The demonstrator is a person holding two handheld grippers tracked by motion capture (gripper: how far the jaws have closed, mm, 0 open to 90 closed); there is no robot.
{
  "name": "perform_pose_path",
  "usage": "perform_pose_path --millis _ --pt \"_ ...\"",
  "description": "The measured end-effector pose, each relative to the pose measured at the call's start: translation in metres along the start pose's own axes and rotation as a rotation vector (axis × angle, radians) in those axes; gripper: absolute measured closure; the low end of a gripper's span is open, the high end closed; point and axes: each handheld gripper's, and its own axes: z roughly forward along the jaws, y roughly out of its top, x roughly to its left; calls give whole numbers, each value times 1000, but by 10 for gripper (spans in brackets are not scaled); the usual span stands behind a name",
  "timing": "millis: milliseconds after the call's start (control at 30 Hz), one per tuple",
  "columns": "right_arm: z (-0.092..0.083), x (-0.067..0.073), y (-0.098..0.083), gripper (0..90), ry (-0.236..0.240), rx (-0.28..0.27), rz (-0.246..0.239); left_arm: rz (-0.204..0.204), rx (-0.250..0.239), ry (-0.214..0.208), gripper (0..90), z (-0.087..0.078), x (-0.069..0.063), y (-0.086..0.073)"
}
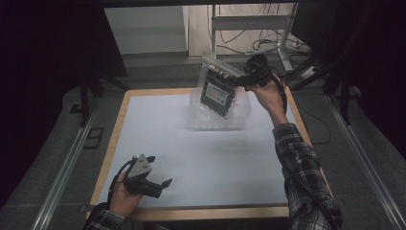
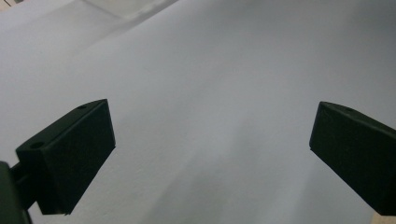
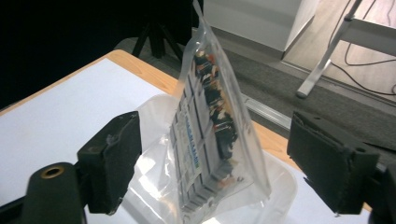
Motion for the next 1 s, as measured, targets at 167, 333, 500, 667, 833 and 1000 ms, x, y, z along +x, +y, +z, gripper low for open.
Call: perform_pose_path --millis 167,333,500,667,833,1000 --pt "-4 0 -6 130 13 3 -2 -34 -20 -23 3 -1 3 0" --pt "-10 -2 -14 90 -5 -7 7 -19 -10 -28 9 0 2 -1" --pt "-12 -3 -20 70 3 -10 24 -14 -3 -28 6 1 3 -1" --pt "-16 -2 -27 50 18 2 23 -34 -14 -18 6 -1 6 -2" --pt "-19 1 -31 33 29 6 14 -35 -26 -12 5 -2 7 -2" --pt "-24 5 -37 7 39 10 2 -25 -21 -10 1 -1 5 -1"
